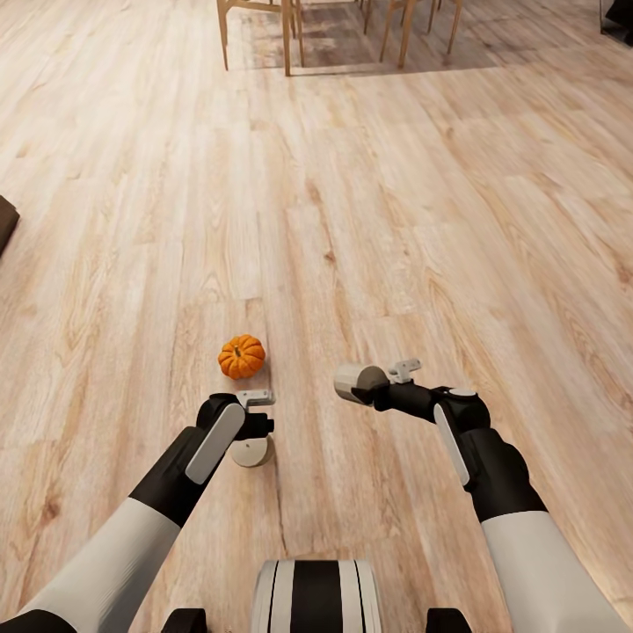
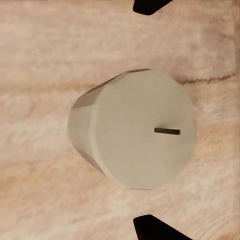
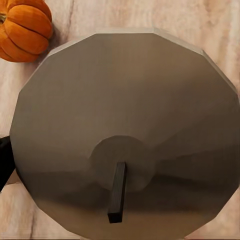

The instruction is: Place each of the two pumpkins and all three candles from the living room inside a cabinet in the living room (use any cabinet), then make sure every cabinet is closed, and position the cauldron so it is next to a table in the living room.

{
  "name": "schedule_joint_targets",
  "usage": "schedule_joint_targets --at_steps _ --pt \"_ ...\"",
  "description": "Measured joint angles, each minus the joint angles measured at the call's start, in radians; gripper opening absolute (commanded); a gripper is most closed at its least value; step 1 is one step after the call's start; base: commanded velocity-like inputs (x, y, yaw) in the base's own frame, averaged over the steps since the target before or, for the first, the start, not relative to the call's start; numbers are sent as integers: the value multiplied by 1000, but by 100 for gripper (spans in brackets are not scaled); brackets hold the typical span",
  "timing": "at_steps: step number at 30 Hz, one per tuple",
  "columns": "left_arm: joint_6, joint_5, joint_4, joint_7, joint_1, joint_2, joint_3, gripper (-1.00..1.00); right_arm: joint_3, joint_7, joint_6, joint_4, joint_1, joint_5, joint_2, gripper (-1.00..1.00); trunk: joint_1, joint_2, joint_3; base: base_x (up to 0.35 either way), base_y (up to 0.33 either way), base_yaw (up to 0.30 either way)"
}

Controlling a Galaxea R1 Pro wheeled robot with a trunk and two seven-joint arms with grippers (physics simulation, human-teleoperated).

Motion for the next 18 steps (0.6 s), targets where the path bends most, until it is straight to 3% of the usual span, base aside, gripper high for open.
schedule_joint_targets --at_steps 5,10,15,18 --pt "0 0 0 0 0 0 -1 100 0 0 0 0 0 1 0 -100 2 -1 -19 0 0 0" --pt "0 -2 0 0 0 1 0 100 -1 1 0 -1 0 -1 -1 -100 2 -1 -19 0 0 0" --pt "0 -2 1 0 0 1 0 100 -1 1 0 0 0 1 0 -100 5 -2 -39 0 0 0" --pt "0 -2 1 0 0 2 0 100 -1 1 0 -1 0 -1 0 -100 4 -2 -39 0 0 0"
